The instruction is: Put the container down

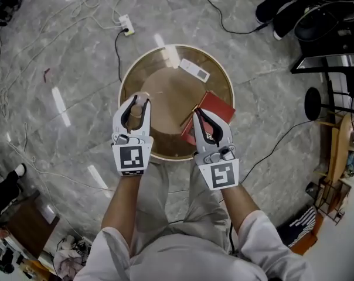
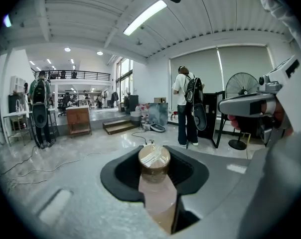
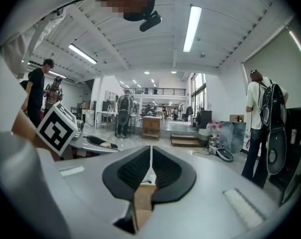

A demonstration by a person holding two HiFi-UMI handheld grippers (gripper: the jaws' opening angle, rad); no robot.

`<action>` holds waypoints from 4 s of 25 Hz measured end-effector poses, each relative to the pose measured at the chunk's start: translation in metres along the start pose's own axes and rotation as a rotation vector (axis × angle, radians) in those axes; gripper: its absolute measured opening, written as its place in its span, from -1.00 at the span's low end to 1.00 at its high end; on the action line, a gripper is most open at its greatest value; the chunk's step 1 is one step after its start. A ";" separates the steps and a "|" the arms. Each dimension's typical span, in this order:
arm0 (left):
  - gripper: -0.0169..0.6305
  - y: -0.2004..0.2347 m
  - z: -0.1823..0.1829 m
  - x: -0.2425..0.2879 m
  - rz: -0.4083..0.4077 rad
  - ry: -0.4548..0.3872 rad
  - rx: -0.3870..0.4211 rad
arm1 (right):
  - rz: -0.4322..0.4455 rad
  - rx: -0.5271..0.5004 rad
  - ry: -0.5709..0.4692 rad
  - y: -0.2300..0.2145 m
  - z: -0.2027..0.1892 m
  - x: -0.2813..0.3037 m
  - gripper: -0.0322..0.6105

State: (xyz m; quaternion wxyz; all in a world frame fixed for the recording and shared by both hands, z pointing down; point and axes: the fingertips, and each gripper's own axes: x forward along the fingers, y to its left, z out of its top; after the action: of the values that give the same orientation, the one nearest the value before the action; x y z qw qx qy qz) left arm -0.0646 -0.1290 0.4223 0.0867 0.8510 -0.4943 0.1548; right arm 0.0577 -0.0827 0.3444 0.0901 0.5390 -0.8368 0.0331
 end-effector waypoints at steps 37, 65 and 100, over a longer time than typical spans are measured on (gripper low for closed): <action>-0.56 0.016 -0.227 0.140 0.044 0.175 -0.055 | 0.144 0.048 0.136 -0.024 -0.208 0.087 -0.86; -0.54 0.012 -0.235 0.137 0.032 0.123 -0.031 | 0.154 0.033 0.126 -0.016 -0.219 0.081 -0.87; -0.92 0.049 -0.099 -0.016 0.113 0.003 -0.004 | 0.182 -0.008 0.078 0.037 -0.118 0.065 -0.89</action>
State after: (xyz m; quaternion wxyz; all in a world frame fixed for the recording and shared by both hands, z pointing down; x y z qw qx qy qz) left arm -0.1324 -0.1107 0.5095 0.0801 0.8212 -0.5419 0.1597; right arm 0.0111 -0.1073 0.4741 0.1212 0.4586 -0.8784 0.0586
